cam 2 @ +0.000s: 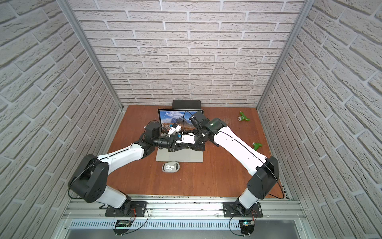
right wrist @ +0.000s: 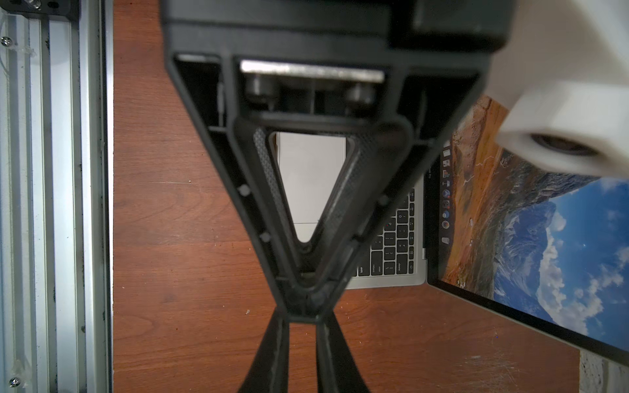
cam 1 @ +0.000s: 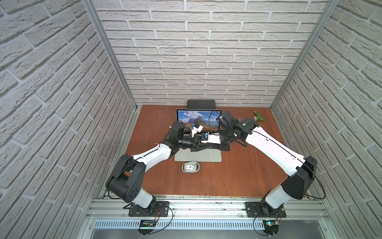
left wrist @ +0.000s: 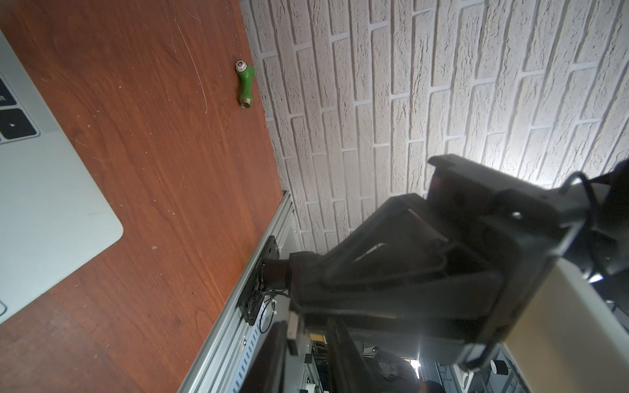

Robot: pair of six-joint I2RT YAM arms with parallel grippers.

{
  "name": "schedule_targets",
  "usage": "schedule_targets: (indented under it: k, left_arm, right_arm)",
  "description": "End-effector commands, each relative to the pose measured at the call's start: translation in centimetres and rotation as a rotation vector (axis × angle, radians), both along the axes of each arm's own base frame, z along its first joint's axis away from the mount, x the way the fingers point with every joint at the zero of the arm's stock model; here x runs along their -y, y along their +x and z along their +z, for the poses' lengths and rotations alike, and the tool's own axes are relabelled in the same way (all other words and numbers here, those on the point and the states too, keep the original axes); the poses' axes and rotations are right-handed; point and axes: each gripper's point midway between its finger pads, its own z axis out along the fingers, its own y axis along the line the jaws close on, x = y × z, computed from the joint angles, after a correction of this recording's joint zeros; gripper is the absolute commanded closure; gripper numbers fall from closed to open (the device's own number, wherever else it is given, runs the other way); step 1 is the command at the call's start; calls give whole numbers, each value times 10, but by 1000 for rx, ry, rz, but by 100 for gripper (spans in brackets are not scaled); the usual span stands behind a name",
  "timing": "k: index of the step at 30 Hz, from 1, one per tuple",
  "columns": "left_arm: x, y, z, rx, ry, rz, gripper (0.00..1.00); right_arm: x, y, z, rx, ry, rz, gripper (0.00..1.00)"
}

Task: Remove the wireless mouse receiver from the laptop
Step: Take out the USB plug from the USB port.

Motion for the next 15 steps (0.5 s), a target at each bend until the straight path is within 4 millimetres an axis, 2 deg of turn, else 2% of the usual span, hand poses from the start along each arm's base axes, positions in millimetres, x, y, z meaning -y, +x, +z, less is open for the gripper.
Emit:
schedule_targets:
  k: [1,15]
  left_arm:
    - [5,2,16,71,-46,-10,80]
    - [8,1,16,65,-48,-17,90]
  right_arm:
    - [-9,2,7,17,29,6,97]
    - [-7,6,6,35,12,-3,97]
